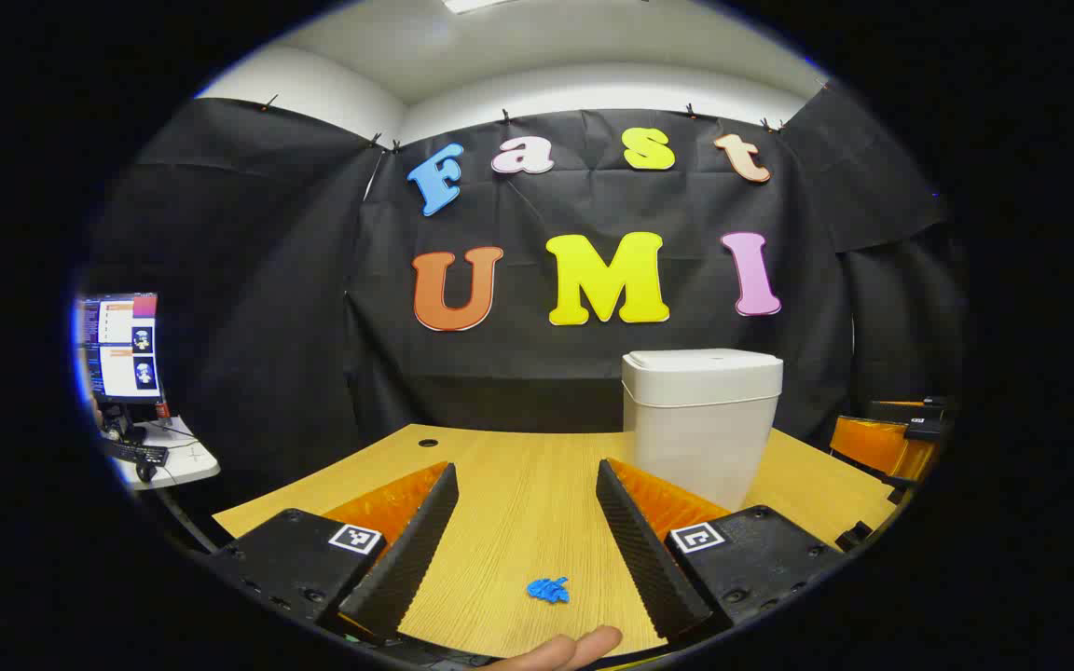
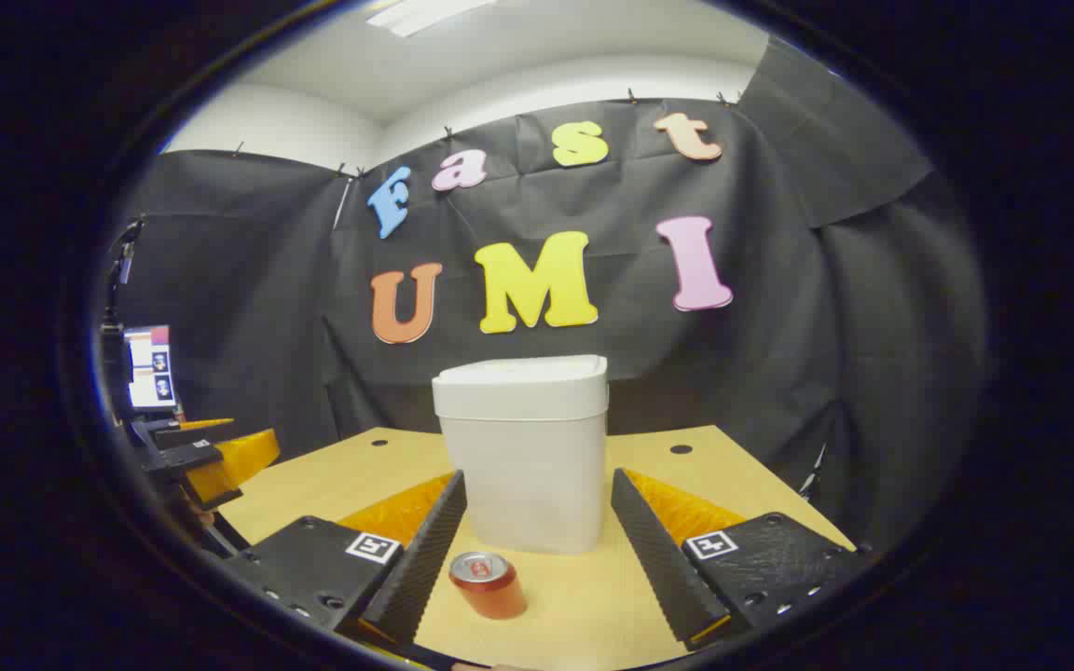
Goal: Press the lid of the desktop garbage bin to open it, pick up the crumpled paper on the desktop and throw it into the bin, then pick up the pop can on the desktop and drop it into the bin, and finally close the garbage bin lid.
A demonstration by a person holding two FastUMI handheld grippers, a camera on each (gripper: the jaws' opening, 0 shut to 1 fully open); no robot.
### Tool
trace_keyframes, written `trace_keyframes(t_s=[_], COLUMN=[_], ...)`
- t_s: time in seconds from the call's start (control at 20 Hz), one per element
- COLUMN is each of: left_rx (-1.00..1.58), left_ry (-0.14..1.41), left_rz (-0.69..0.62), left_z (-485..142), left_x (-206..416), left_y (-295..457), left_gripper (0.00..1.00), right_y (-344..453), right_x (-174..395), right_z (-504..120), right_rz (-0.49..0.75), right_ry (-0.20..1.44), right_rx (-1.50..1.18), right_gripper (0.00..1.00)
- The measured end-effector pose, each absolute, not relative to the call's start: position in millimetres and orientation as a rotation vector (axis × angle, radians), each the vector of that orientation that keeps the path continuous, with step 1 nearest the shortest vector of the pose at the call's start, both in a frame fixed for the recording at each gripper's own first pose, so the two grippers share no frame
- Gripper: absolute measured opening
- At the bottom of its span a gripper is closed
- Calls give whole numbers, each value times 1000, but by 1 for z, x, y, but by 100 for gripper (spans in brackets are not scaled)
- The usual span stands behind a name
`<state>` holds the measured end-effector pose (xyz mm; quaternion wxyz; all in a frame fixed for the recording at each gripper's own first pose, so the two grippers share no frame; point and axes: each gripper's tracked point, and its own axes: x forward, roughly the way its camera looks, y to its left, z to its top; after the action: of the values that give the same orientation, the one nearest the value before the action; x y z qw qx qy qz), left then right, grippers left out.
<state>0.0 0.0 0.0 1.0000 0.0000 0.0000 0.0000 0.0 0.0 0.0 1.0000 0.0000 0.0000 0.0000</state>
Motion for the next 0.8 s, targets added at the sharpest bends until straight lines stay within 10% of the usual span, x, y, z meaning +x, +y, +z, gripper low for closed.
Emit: trace_keyframes(t_s=[0.8], left_rx=[21], left_ry=[35], left_rz=[8], left_z=[-11], left_x=[2], left_y=[-7], left_gripper=[96], right_y=[6], right_x=[5], right_z=[-10], right_rz=[-11], right_ry=[13], right_rx=[-56], right_gripper=[95])
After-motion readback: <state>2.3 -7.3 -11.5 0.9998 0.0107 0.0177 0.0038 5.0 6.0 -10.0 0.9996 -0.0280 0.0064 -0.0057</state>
